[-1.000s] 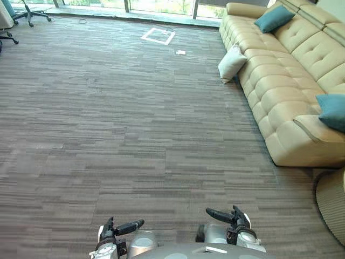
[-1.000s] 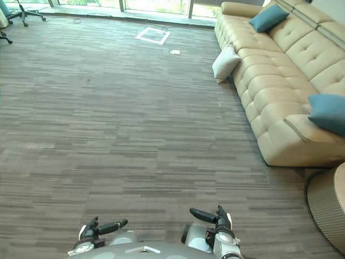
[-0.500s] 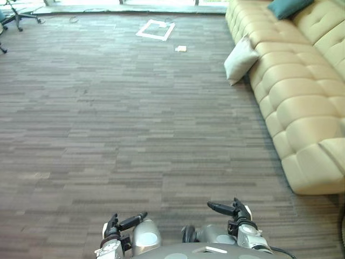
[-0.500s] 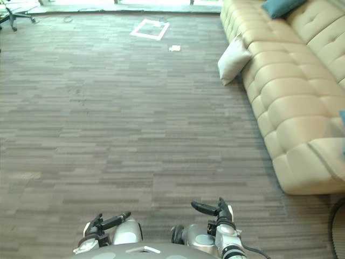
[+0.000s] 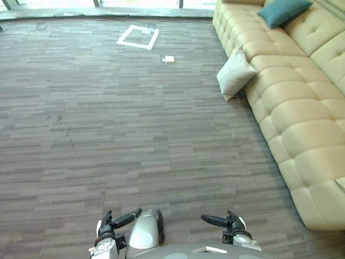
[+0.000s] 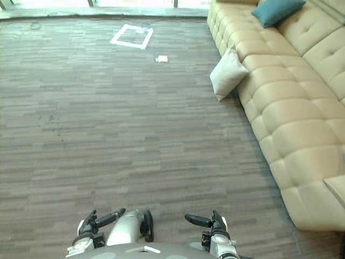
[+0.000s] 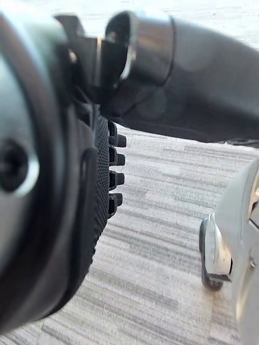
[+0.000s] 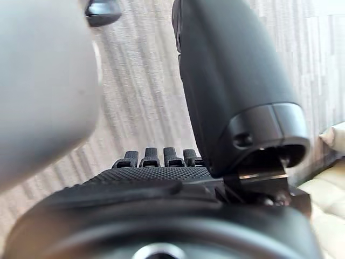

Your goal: Pick up cushions and gather them together orderly.

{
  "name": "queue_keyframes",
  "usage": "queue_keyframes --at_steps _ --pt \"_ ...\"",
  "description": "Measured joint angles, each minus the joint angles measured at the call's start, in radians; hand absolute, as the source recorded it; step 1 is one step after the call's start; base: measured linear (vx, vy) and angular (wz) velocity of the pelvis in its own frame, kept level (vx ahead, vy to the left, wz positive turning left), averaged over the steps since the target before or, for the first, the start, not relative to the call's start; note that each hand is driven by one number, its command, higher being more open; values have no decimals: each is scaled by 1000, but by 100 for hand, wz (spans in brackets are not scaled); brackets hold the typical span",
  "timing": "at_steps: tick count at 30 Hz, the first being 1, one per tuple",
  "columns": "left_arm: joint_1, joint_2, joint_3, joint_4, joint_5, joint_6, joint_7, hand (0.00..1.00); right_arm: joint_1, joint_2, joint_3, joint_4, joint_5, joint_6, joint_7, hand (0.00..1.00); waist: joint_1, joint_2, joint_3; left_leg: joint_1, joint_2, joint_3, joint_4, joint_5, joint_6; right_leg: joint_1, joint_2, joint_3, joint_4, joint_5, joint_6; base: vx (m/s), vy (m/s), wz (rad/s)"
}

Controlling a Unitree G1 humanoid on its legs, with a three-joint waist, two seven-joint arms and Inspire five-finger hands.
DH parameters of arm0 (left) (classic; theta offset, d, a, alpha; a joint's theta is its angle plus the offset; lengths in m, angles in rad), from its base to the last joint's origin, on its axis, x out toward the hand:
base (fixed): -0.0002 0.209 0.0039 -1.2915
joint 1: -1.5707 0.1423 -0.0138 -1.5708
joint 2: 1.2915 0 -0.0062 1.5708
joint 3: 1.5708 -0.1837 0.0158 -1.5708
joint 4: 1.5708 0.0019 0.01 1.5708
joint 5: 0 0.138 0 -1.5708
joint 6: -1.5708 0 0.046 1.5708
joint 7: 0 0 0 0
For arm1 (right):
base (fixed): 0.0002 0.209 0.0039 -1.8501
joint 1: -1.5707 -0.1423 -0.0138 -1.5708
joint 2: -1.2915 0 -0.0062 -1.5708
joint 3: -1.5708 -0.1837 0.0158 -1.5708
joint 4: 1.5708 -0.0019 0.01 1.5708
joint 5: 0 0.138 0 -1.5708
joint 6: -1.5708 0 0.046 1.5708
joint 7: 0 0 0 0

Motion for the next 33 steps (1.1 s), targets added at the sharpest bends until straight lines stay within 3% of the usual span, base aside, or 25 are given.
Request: queue_keyframes --at_steps 1,3,6,7,8,9,11,12,13,14,15,16,18,19,21,22,23,25,26,28,29,30,31,32,33 --pt "5 5 -13 6 0 0 0 100 -3 -3 8 -2 1 -7 0 100 -12 4 1 50 4 -6 -47 0 -3 -46 8 -48 -51 -17 -24 602 47 8" --pt "-4 10 -35 22 -1 1 -3 100 -10 -15 17 -16 1 -18 0 100 -24 14 2 143 20 -12 -133 -4 -24 -145 49 -130 -245 -24 -31 579 -30 12" --pt "-13 11 -50 26 0 1 -10 100 -35 -20 16 -22 3 -17 4 100 -48 23 7 249 37 -23 -240 -18 -57 -225 156 -161 -702 65 22 610 -117 24" --pt "-9 12 -52 36 3 1 -15 100 -36 -20 8 -22 9 -14 10 100 -60 21 6 296 31 -38 -269 -24 -70 -226 185 -123 -787 175 -7 664 -191 57" --pt "-9 7 -50 45 8 1 -16 100 -35 -22 -5 -21 8 -12 12 100 -71 27 -5 321 39 -68 -259 -25 -80 -215 200 -83 -765 268 -95 691 -219 54" --pt "-15 -10 -44 44 10 0 -16 100 -36 -25 -13 -21 5 -10 13 100 -69 40 -12 314 65 -81 -213 -21 -88 -219 207 -94 -712 220 -117 738 -288 43" --pt "-18 -35 -5 31 19 -3 -17 100 -35 -20 -23 -45 -4 -1 17 100 -67 73 -10 201 135 -120 95 17 -139 -182 228 -125 -674 124 -133 782 -319 21" --pt "-16 -53 36 19 19 -2 -15 100 -35 -25 -17 -52 -13 2 21 100 -64 101 0 91 190 -171 356 103 -148 -123 263 -128 -695 94 -144 502 -190 4" --pt "-16 -58 43 17 19 -2 -15 100 -34 -26 -16 -53 -13 4 21 100 -63 106 1 73 202 -176 412 110 -154 -109 273 -127 -702 89 -145 593 -200 -20" --pt "-9 -65 60 11 19 -1 -15 100 -34 -24 -17 -51 -12 9 16 100 -58 115 5 -5 250 -177 608 109 -165 -34 305 -121 -734 71 -156 554 -148 -23" --pt "-6 -67 72 0 19 -1 -16 100 -29 -17 -13 -52 -12 10 13 100 -55 105 10 -55 267 -167 697 98 -173 33 319 -112 -770 60 -159 640 -155 -30" --pt "-3 -50 70 -27 19 -3 -16 100 -21 -1 -8 -56 -10 9 11 100 -41 74 17 -130 269 -124 717 78 -155 125 321 -87 -837 32 -145 672 -131 -25" --pt "-4 -48 70 -52 17 -5 -17 100 -14 5 -6 -48 -9 12 10 100 -26 60 16 -224 260 -76 633 42 -135 186 321 -64 -891 26 -139 492 -57 -35" --pt "-6 -51 70 -63 17 -10 -16 100 -17 6 -7 -39 -9 16 8 100 -9 53 21 -275 242 -42 516 17 -129 222 318 -51 -914 26 -137 439 40 -44" --pt "-7 -51 70 -66 17 -16 -18 100 -20 10 -7 -39 -9 23 3 100 -6 56 28 -308 212 -27 389 14 -123 268 308 -38 -945 24 -131 486 79 -34" --pt "-9 -50 70 -71 17 -25 -17 100 -20 15 -6 -39 -9 27 -3 100 -3 39 40 -324 168 -18 209 35 -126 316 287 -27 -973 16 -114 265 76 -32" --pt "-9 -51 70 -71 17 -27 -17 100 -17 16 -4 -38 -9 26 -4 100 -1 37 39 -329 146 -22 114 63 -128 333 276 -17 -986 4 -96 480 201 -51" --pt "-7 -64 66 -62 17 -27 -16 100 -8 2 3 -35 -9 27 -4 100 8 65 23 -348 126 -26 -88 160 -119 382 269 21 -1018 -51 -37 554 242 -61" --pt "-6 -59 67 -59 15 -24 -18 100 -2 2 2 -17 -9 26 -6 100 17 61 7 -345 115 -24 -56 234 -71 404 248 39 -1019 -69 -26 471 208 -52" --pt "1 -39 65 -57 18 -24 -17 100 31 20 -3 -8 -10 26 -6 100 18 15 -31 -324 77 -14 -26 247 -33 344 181 49 -829 -70 -25 651 281 -29" --pt "1 -31 64 -51 18 -23 -17 100 34 19 -4 -7 -10 26 -6 100 18 3 -33 -307 63 -9 -24 235 -14 312 163 51 -732 -67 -21 579 264 -16" --pt "-8 1 32 -20 19 -20 -13 100 33 31 -21 -8 -8 26 -6 100 10 -26 -34 -251 30 7 -21 185 5 198 95 69 -444 15 26 561 262 -6" --pt "-13 8 23 -10 20 -8 -13 100 32 31 -22 -14 -8 24 -6 100 3 -23 -27 -208 18 7 -19 152 8 140 60 68 -283 33 32 554 247 -1" --pt "-15 7 23 -7 21 -4 -11 100 31 29 -22 -18 -8 23 -5 100 1 -24 -26 -186 16 6 -19 138 8 123 50 64 -236 32 31 548 215 0" --pt "-14 5 7 -1 21 -1 -6 100 33 19 -20 -29 -10 17 -5 100 -6 -10 -19 -95 16 6 -35 98 7 75 37 36 -138 20 23 528 169 2"
